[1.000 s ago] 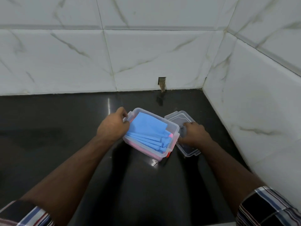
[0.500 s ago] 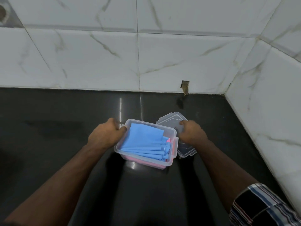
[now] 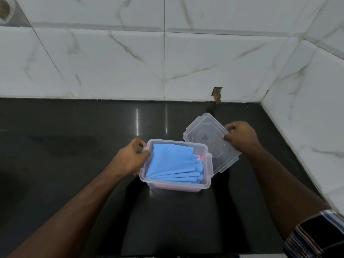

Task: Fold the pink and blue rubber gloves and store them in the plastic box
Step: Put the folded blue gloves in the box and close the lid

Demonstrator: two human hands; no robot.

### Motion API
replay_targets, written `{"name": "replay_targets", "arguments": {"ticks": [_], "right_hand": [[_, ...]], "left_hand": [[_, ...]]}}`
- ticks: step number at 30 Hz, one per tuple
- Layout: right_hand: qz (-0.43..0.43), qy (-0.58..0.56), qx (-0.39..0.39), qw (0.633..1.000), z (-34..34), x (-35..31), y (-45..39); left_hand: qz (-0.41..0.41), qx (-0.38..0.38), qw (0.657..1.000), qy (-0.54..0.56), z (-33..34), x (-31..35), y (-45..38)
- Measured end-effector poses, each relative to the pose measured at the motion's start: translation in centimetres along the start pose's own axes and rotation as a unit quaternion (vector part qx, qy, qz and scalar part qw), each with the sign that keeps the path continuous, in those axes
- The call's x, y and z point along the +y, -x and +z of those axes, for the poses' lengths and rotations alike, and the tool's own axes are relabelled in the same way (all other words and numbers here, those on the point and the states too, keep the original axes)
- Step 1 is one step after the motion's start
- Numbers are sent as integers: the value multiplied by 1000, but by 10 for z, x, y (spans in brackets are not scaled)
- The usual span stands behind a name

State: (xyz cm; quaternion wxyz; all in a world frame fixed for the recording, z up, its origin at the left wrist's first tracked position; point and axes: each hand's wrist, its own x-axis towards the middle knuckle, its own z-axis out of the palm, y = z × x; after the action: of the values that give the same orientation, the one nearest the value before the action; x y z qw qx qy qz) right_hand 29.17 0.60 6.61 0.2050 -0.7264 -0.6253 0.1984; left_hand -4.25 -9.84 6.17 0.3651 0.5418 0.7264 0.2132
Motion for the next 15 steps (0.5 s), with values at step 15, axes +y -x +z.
{"name": "replay_targets", "arguments": {"ticks": [15], "right_hand": [[-484,35,103,868,-8,-90,109]], "left_hand": [[-23,-74,864,498,-41,53,-9]]}}
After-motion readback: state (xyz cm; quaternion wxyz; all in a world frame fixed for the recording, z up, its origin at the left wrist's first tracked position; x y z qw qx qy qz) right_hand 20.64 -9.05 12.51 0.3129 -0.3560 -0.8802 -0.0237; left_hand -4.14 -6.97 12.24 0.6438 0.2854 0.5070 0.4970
